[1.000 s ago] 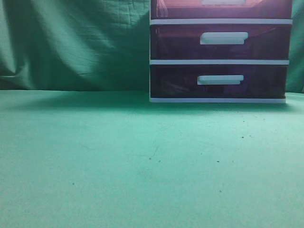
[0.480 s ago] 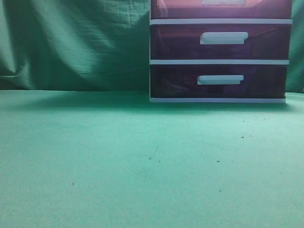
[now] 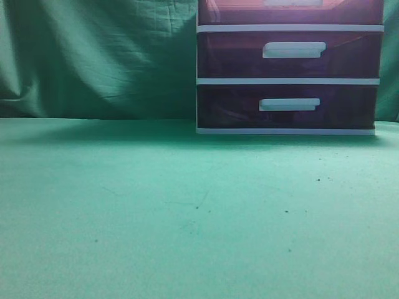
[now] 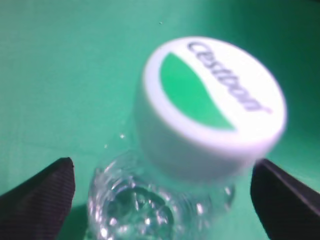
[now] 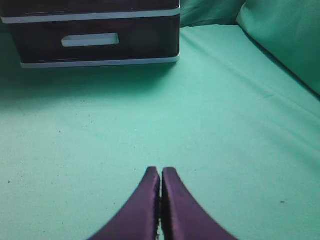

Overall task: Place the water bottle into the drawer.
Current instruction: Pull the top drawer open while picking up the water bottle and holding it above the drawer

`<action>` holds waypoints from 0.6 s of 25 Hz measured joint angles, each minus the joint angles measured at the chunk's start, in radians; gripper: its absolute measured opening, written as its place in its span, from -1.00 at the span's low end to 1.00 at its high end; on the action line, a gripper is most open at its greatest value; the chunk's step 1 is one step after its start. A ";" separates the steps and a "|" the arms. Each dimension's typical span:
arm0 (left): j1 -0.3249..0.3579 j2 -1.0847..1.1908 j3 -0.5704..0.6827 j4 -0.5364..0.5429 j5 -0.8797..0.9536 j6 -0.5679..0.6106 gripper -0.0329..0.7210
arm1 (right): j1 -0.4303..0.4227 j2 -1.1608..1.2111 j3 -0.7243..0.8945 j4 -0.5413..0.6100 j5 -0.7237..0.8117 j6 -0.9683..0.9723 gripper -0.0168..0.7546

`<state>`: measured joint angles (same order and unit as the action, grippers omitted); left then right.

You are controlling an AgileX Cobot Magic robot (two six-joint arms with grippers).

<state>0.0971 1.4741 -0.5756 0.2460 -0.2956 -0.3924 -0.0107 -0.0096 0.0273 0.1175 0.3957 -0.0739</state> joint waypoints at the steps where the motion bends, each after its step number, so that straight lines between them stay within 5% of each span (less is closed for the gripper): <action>1: 0.000 0.025 -0.010 0.002 -0.008 0.004 0.78 | 0.000 0.000 0.000 0.000 0.000 0.000 -0.96; 4: 0.000 0.066 -0.028 0.002 -0.026 0.011 0.78 | 0.000 0.000 0.000 0.000 0.000 0.000 -0.96; 10: 0.000 0.070 -0.029 0.007 -0.040 0.043 -0.04 | 0.000 0.000 0.000 0.000 0.000 0.000 -0.96; 15: 0.000 0.060 -0.029 0.095 -0.044 0.043 -0.05 | 0.000 0.000 0.000 0.000 0.000 0.000 -0.96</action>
<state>0.0971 1.5338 -0.6041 0.3406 -0.3395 -0.3496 -0.0107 -0.0096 0.0273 0.1175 0.3957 -0.0739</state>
